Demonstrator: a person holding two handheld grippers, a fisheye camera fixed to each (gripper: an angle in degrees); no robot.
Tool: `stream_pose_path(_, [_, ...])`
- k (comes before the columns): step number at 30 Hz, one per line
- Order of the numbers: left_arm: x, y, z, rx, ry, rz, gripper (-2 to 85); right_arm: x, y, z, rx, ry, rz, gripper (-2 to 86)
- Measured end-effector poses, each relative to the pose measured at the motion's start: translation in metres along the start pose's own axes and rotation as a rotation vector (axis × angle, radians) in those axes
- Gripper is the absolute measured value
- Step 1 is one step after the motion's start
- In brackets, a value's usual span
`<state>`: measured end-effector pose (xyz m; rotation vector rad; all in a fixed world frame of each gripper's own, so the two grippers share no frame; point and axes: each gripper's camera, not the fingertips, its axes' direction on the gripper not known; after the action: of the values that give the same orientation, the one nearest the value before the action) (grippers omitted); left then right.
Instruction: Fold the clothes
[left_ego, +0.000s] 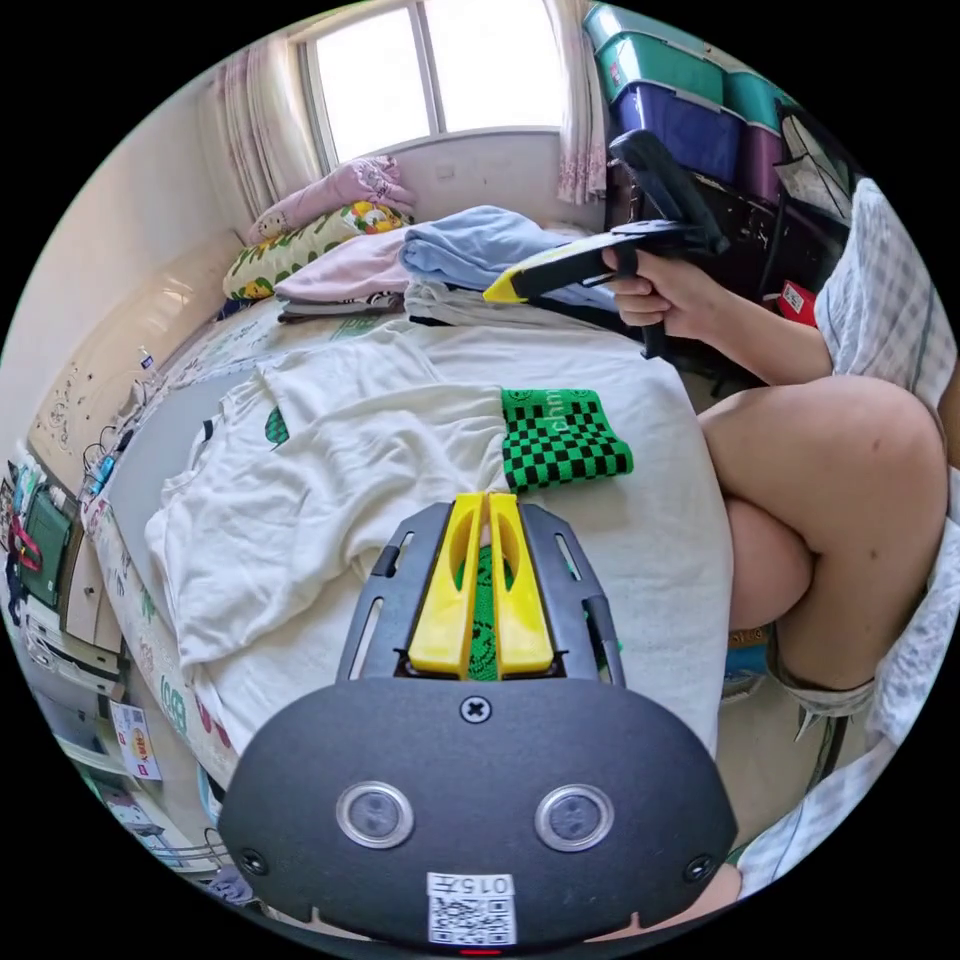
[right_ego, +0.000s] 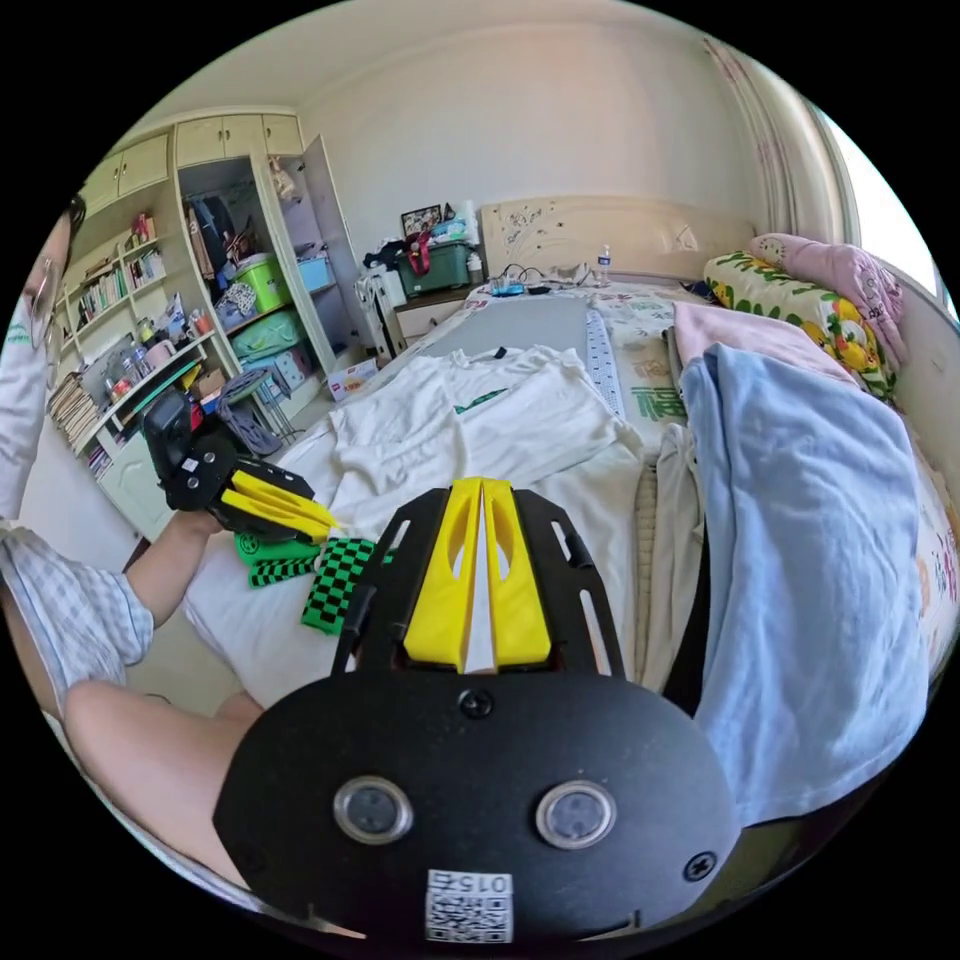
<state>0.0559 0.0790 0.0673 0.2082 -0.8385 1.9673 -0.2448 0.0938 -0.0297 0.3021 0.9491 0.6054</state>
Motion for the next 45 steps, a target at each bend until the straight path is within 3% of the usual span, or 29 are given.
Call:
stream_pose_path(9, [0.041,0.003,0.044,-0.052,-0.040,0.021,0.1,0.006,-0.008,0.052,-0.245,-0.194,-0.123,8.4])
stream_pose_path(16, [0.047,0.007,0.065,-0.049,-0.003,0.006,0.6,0.019,-0.045,0.090,-0.390,-0.266,-0.133,1.9])
stream_pose_path(21, [0.023,0.031,0.038,0.046,0.046,-0.087,2.1,0.030,-0.075,0.074,-0.392,-0.161,-0.190,-0.5])
stream_pose_path(26, [-0.058,0.081,-0.003,0.058,-0.347,-0.371,6.1,0.027,-0.097,0.046,-0.312,-0.097,-0.165,3.6])
stream_pose_path(31, [-0.139,0.118,0.032,-0.085,-0.429,-0.480,8.8,-0.050,-0.095,0.052,-0.432,-0.277,-0.323,11.9])
stream_pose_path(33, [-0.153,0.134,0.043,-0.092,-0.423,-0.543,9.7,-0.077,-0.092,0.059,-0.462,-0.199,-0.380,12.6])
stream_pose_path(35, [-0.151,0.155,0.044,0.073,-0.360,-0.566,9.4,-0.099,-0.092,0.073,-0.504,-0.077,-0.421,12.2])
stream_pose_path(39, [-0.149,0.165,0.046,0.023,-0.366,-0.515,9.6,-0.119,-0.098,0.090,-0.551,0.032,-0.439,9.5])
stream_pose_path(45, [-0.164,0.189,0.036,0.098,-0.317,-0.544,7.3,-0.145,-0.115,0.083,-0.586,0.177,-0.525,4.2])
